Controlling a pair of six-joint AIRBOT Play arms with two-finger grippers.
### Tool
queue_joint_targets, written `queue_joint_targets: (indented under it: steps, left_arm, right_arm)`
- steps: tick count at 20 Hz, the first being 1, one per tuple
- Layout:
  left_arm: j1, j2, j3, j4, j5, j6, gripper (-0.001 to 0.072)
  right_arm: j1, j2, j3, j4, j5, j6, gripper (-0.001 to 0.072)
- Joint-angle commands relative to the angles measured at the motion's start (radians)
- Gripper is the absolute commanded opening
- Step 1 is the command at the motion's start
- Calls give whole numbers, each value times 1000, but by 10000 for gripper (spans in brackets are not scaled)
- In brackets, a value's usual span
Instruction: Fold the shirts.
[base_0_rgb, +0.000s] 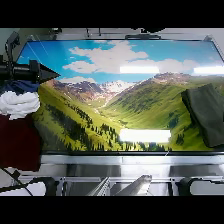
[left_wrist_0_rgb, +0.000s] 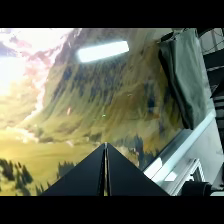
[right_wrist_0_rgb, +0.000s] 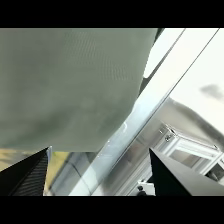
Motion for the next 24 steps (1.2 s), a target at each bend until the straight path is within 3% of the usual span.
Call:
queue_joint_targets:
  steps: [1, 5, 6, 7, 8, 12, 17, 20, 24]
  left_arm:
    - [0, 14, 0, -42, 5, -1, 6]
    - [0, 78, 0, -31, 14, -10, 5]
    - [0, 97, 0, -31, 12, -21, 5]
    - [0, 116, -1, -31, 3, -31, 5]
    - [-9, 137, -5, -31, -13, -32, 5]
    - [-64, 290, -202, -31, -17, -40, 5]
    - [-132, 519, -605, -31, 11, -55, 6]
    - [-134, 640, -772, -31, 18, -62, 6]
    - [-134, 731, -847, -31, 37, -94, 5]
  right_arm:
    - [34, 0, 174, 47, 24, -35, 702]
    - [164, 28, 238, 168, -48, -33, 695]
    - [211, 35, 238, 206, -53, -16, 535]
    - [262, 40, 238, 220, -55, 17, 44]
    - [320, 45, 234, 214, -48, 46, 9]
    - [567, 127, 86, 114, -25, 40, 9]
    - [821, 409, -341, 102, -181, 55, 9]
    - [844, 611, -584, 101, -284, 53, 9]
    - [832, 706, -650, 110, -348, 10, 9]
